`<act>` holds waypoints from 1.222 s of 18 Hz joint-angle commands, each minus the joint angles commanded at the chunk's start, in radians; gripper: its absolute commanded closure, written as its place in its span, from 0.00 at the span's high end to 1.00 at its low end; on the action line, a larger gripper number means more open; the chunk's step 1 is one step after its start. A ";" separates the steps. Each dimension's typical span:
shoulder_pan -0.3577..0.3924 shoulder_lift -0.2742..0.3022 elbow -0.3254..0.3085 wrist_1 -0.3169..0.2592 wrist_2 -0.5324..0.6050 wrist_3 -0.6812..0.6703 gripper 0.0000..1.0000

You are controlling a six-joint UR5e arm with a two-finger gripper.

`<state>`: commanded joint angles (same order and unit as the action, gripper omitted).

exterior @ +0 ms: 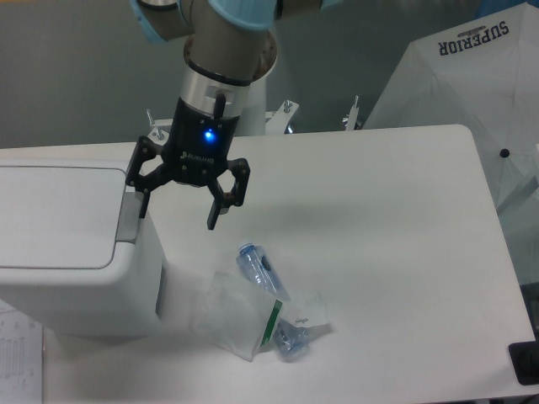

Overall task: Open the trash can
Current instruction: 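Move the open gripper over to the white trash can lid edge, then lower the gripper finger against the lid's front edge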

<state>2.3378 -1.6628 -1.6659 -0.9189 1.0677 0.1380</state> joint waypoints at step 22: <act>-0.018 -0.021 -0.008 0.003 0.005 -0.002 1.00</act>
<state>2.3194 -1.6843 -1.6736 -0.9158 1.0723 0.1365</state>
